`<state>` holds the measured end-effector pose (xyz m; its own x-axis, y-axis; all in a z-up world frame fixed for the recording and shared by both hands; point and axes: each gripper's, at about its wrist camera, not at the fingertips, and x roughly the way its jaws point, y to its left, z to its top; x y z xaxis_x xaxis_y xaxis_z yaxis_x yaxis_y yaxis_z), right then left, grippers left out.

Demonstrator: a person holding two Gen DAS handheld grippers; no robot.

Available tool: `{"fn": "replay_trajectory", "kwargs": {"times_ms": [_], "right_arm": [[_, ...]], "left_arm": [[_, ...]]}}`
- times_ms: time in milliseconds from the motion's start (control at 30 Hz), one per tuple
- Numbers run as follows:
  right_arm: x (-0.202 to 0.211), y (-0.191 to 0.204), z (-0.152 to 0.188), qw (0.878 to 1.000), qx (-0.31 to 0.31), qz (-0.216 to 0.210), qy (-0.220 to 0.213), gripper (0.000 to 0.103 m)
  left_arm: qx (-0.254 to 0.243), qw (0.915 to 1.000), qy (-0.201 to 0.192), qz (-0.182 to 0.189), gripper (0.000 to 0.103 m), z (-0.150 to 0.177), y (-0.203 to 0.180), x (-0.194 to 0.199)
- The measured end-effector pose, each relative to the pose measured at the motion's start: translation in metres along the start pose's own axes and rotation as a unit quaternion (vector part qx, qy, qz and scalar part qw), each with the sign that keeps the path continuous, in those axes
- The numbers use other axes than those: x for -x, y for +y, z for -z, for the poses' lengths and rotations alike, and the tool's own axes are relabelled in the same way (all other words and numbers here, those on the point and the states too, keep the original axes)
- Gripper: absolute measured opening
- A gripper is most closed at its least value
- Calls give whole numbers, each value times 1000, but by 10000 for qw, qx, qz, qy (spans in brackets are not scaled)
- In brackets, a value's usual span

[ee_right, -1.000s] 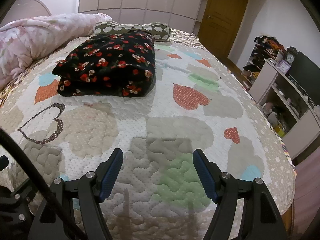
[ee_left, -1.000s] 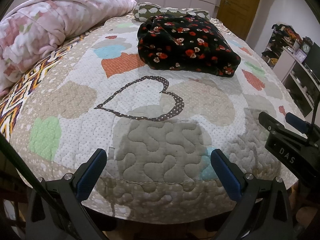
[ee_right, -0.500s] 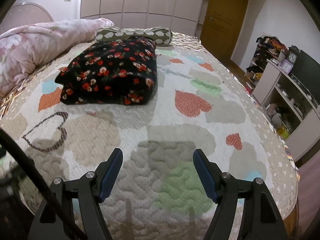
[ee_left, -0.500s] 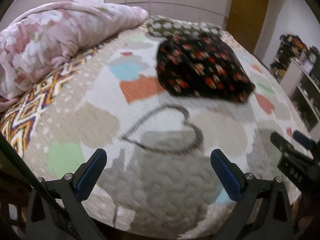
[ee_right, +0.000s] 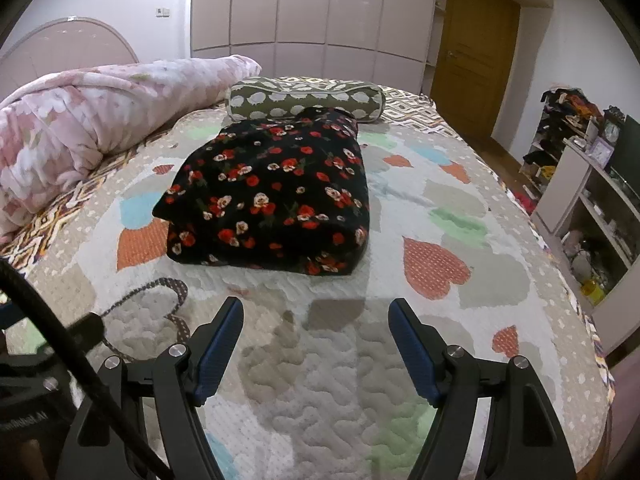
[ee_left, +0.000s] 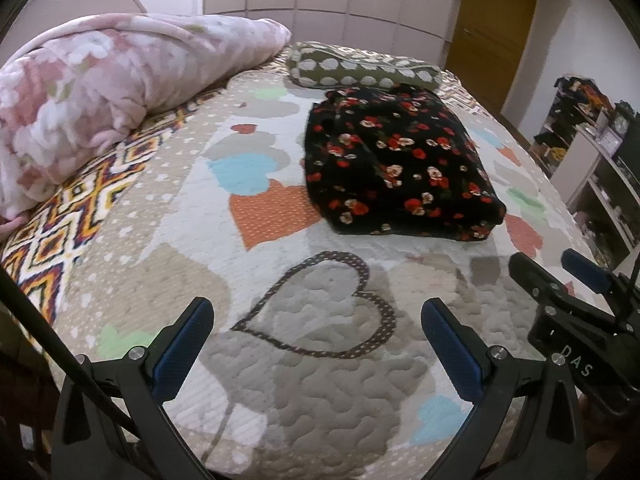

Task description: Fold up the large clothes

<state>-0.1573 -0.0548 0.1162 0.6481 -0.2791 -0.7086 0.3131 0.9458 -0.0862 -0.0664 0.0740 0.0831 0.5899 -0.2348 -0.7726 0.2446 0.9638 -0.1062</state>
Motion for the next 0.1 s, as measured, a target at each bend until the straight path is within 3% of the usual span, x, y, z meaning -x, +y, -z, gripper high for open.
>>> {"fn": "replay_trajectory", "kwargs": {"times_ms": [100], "right_arm": [[-5, -4, -1, 10000, -45, -28, 57, 79]], "left_arm": [[-95, 10000, 13, 8, 103, -2, -6, -6]]}}
